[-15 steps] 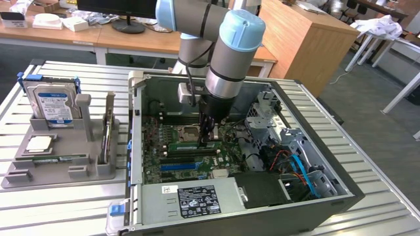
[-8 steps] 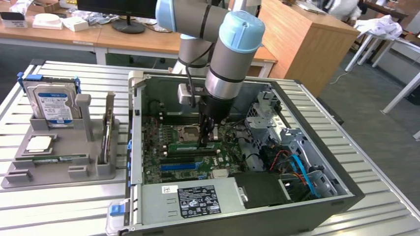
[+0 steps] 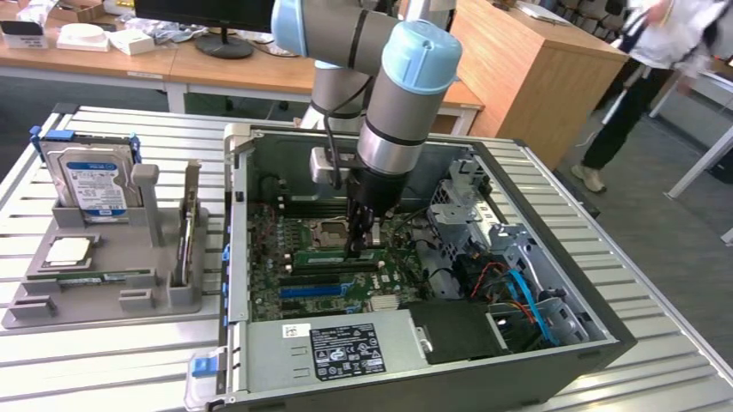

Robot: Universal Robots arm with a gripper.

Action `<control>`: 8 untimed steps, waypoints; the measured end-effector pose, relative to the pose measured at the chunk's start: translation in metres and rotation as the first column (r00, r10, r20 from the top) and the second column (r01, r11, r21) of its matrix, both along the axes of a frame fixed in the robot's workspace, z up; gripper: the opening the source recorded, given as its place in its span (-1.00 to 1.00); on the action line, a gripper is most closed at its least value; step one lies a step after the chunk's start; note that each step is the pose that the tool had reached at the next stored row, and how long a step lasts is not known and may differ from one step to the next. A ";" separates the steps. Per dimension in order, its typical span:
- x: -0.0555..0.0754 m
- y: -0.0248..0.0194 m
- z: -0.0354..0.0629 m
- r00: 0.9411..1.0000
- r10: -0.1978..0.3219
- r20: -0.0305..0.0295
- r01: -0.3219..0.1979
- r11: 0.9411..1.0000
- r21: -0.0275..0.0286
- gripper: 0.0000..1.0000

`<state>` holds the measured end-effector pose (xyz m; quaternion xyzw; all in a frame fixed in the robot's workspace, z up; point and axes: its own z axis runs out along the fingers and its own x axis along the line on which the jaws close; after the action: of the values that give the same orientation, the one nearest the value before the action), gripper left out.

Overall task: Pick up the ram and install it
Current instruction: 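Insert the ram into the slot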

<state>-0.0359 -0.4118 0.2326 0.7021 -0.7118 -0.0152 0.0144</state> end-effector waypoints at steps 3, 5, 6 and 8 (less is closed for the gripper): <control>0.000 0.0000 -0.0001 1.000 0.000 0.000 0.000 1.000 0.000 -0.76; 0.000 -0.0004 -0.0001 1.000 0.000 0.000 0.000 1.000 0.000 -0.76; 0.000 -0.0004 0.0000 1.000 0.000 0.000 0.000 1.000 0.000 -0.76; 0.000 -0.0005 0.0000 1.000 0.000 0.000 0.000 1.000 0.000 -0.76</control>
<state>-0.0359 -0.4123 0.2326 0.7021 -0.7118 -0.0152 0.0144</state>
